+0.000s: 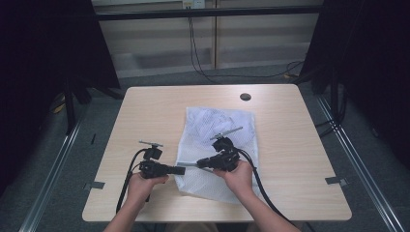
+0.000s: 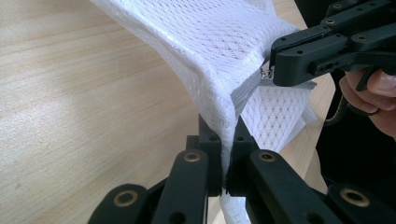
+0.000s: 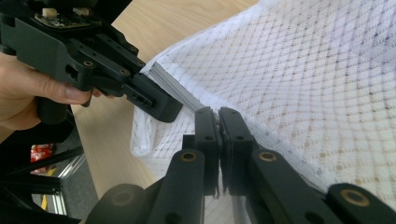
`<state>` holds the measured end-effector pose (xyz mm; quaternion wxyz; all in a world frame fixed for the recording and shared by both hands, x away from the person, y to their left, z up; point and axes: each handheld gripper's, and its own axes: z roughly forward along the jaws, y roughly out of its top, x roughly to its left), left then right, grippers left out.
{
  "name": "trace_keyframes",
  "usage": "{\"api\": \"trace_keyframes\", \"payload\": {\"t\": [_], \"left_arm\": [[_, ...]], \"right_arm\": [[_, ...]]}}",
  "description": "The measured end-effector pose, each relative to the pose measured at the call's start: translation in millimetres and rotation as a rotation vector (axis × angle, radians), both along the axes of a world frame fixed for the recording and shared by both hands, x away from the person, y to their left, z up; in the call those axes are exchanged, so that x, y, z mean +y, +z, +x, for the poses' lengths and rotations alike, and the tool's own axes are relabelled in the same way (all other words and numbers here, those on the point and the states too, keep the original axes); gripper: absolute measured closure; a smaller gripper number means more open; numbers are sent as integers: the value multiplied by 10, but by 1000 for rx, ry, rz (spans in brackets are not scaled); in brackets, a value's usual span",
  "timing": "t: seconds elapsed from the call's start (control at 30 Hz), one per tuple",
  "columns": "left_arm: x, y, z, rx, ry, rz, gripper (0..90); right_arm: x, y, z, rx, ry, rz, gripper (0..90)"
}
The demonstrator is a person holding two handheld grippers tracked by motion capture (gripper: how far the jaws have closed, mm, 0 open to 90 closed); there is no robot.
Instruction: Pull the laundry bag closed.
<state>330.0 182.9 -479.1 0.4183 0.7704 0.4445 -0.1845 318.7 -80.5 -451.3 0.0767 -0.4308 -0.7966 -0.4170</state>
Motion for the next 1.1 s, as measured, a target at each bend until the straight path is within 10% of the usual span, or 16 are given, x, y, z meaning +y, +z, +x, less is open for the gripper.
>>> {"api": "trace_keyframes", "payload": {"t": [1.1], "left_arm": [[11,9,-5,-5,6,2,885]], "right_arm": [[-146,5,-41,-37,2,-12,872]]}}
